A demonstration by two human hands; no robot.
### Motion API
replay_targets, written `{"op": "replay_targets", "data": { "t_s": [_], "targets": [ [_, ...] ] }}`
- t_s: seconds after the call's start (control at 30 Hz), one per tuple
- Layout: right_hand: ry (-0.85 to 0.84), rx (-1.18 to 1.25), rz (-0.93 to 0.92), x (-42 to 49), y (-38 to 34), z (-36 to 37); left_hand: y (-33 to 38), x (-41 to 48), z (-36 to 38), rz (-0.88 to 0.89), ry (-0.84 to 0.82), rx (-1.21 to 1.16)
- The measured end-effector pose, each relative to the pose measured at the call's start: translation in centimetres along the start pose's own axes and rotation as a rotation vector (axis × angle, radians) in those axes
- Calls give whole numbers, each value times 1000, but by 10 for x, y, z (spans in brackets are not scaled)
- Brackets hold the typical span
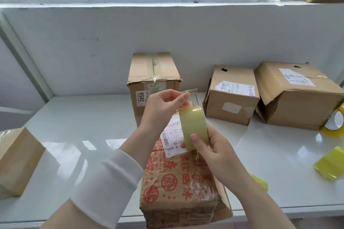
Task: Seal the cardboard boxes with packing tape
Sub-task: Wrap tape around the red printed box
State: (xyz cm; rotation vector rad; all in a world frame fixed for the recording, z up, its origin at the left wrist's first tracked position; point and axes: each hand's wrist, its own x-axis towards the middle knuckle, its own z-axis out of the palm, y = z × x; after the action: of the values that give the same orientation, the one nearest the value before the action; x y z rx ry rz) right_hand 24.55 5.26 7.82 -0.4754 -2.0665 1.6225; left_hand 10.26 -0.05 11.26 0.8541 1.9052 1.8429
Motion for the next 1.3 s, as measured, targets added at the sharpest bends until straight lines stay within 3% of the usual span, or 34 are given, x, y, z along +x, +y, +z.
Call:
{"op": "replay_targets", "data": {
  "t_s": [0.17, 0.3, 0.43, 0.67, 0.77, 1.0, 1.17, 1.3],
  "targets": [
    [39, -55, -4, -2, -7, 0, 8, 2, -1, 130, 47, 135],
    [78, -69, -22, -4, -18, 0, 20, 2, -4, 155, 76, 90],
    [121, 35, 77, -3, -23, -1, 43, 12, -8, 206, 87, 30],
    [-48, -121, 95, -11, -20, -4, 34, 32, -8, 49, 21, 26],
    [20, -14, 88, -10, -21, -4, 27, 40, -5, 31, 40, 70],
    [160, 207, 228, -3, -31, -2, 60, 70, -5, 280, 71, 192],
    [-8, 198, 253, -4, -38, -1, 28, 87, -5, 41, -12, 310],
    [37, 210, 294, 5, -36, -3, -21, 98, 3, -88, -15, 446]
  ]
}}
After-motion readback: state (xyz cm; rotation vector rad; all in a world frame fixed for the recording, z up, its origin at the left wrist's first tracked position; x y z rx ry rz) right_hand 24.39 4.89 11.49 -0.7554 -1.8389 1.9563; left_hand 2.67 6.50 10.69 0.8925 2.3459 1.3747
